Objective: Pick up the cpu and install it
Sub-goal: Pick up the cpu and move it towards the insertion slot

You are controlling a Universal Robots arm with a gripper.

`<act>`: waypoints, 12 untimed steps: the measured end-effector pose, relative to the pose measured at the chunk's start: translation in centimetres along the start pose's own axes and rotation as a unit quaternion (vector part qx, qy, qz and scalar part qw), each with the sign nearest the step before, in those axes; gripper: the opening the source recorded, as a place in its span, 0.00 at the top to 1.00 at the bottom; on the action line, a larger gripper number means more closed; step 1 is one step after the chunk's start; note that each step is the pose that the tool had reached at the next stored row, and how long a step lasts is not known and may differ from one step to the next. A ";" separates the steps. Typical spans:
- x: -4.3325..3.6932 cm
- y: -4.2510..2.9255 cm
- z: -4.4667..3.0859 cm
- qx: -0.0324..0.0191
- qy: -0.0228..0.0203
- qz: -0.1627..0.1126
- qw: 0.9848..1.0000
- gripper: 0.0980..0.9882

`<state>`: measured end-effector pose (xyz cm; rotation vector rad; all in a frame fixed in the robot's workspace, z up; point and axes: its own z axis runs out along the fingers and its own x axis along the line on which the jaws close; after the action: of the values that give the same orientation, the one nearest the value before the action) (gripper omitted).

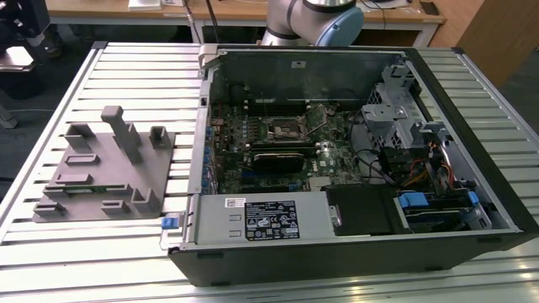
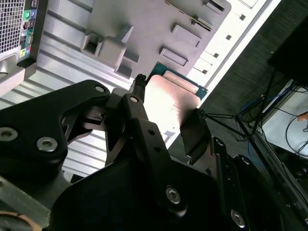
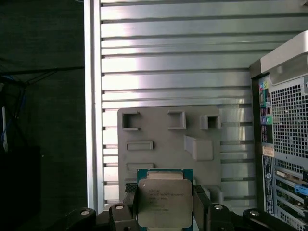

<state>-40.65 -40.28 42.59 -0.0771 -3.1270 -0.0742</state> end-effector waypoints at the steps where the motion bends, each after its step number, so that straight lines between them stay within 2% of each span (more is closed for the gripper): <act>1: -0.09 0.01 0.00 0.000 0.000 0.000 1.000 0.50; 12: -1.13 0.06 0.01 0.000 0.000 0.000 1.000 0.50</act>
<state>-39.51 -40.28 42.56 -0.0770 -3.1270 -0.0744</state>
